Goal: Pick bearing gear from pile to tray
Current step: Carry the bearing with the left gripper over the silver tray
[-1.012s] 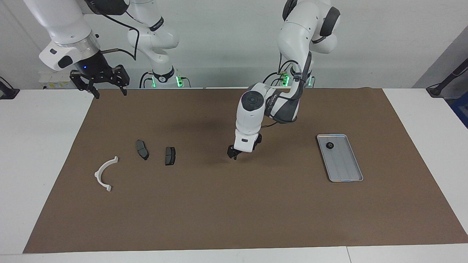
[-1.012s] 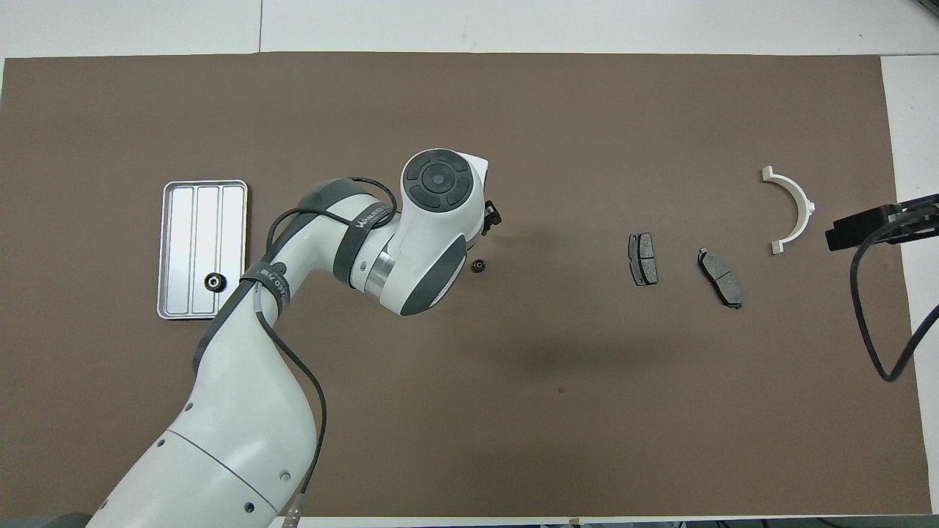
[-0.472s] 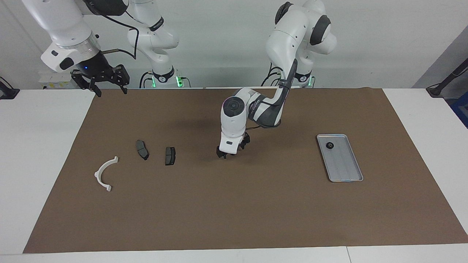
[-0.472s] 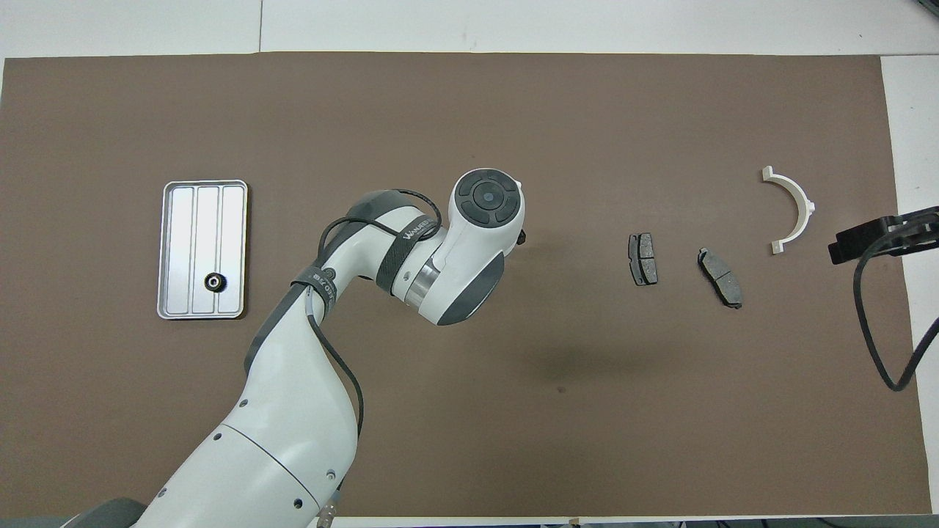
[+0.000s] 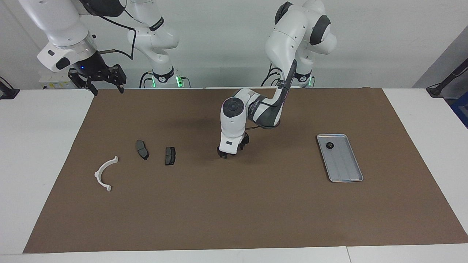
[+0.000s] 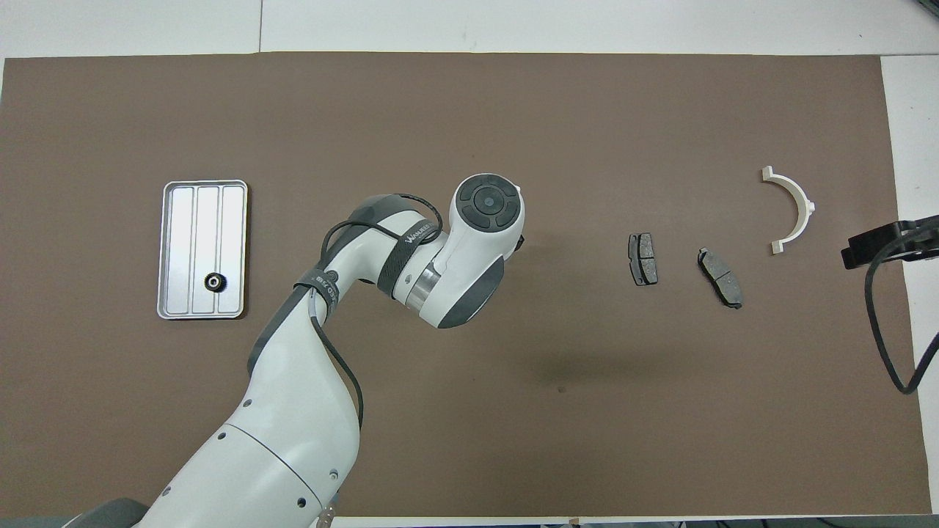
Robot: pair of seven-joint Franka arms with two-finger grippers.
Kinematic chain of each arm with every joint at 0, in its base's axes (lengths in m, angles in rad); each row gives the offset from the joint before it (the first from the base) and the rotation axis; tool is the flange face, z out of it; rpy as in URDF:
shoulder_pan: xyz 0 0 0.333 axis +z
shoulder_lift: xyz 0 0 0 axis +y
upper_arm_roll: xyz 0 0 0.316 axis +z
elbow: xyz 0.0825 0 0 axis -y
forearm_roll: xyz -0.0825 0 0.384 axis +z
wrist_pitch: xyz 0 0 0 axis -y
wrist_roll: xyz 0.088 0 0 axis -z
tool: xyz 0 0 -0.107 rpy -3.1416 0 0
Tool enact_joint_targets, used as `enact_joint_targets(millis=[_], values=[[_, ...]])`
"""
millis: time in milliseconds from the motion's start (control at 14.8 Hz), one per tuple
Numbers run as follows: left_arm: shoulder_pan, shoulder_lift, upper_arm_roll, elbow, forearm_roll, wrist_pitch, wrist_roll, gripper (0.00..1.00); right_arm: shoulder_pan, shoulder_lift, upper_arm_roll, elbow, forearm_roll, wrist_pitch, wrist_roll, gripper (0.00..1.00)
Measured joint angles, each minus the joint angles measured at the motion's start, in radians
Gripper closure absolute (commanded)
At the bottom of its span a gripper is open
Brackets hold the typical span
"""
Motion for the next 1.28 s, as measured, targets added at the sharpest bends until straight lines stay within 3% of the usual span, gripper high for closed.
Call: enact_joint_targets(millis=[68,270,338,608,878,1282], values=[[0.0,0.0,0.0,0.0,0.0,0.002,-0.003,0.34,0.0,0.0,0.0,0.0,-0.002,0.0,0.006,0.15],[-0.001,-0.002,0.0,0.0,0.0,0.014,-0.01,0.67,0.0,-0.001,0.0,-0.002,-0.005,0.0,0.011,0.14],[-0.002,-0.003,0.0,0.001,0.0,0.02,-0.011,0.72,0.0,-0.001,0.0,-0.002,-0.009,0.0,0.012,0.14],[-0.003,-0.006,0.0,0.001,0.0,0.022,-0.02,0.83,0.0,-0.001,0.0,-0.004,-0.013,0.0,0.014,0.14],[0.003,-0.01,0.016,0.001,0.0,0.007,-0.029,0.83,0.0,-0.001,0.0,-0.004,-0.013,0.0,0.016,0.13],[0.164,-0.127,0.033,-0.005,0.001,-0.129,0.174,0.82,0.0,-0.002,-0.003,-0.005,-0.014,0.0,0.017,0.1]])
